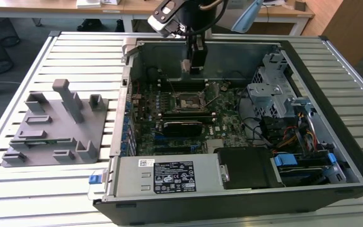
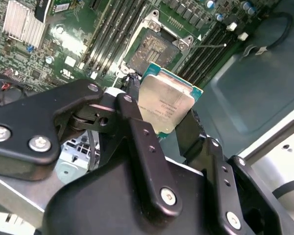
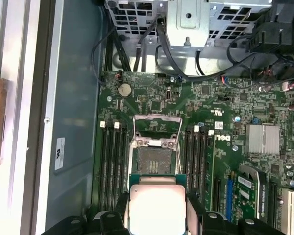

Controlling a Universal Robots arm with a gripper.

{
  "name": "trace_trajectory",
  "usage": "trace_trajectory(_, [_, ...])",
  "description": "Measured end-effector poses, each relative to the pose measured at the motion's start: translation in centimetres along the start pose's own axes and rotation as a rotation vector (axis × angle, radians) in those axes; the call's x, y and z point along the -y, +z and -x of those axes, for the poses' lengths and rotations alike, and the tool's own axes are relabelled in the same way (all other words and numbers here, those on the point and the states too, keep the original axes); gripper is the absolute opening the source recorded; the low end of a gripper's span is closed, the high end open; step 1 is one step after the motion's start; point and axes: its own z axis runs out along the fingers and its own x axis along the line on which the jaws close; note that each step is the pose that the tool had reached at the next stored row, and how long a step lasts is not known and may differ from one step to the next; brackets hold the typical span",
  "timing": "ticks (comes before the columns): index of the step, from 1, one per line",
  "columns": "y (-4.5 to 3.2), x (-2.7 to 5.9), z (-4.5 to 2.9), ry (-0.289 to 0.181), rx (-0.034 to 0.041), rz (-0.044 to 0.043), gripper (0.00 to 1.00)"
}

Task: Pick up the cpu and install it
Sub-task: 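Place the cpu into insertion slot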

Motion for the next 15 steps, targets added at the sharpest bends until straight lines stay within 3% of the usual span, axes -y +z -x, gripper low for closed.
trace_trajectory(6, [1.04, -0.01, 0.03, 0.0, -0.0001, -0.0011, 0.54])
trace_trajectory(11, [1.18, -0.01, 0.03, 0.0, -0.0001, -0.0012, 0.54])
trace_trajectory(15, [1.85, 0.01, -0.01, -0.003, -0.0001, -0.0012, 0.54])
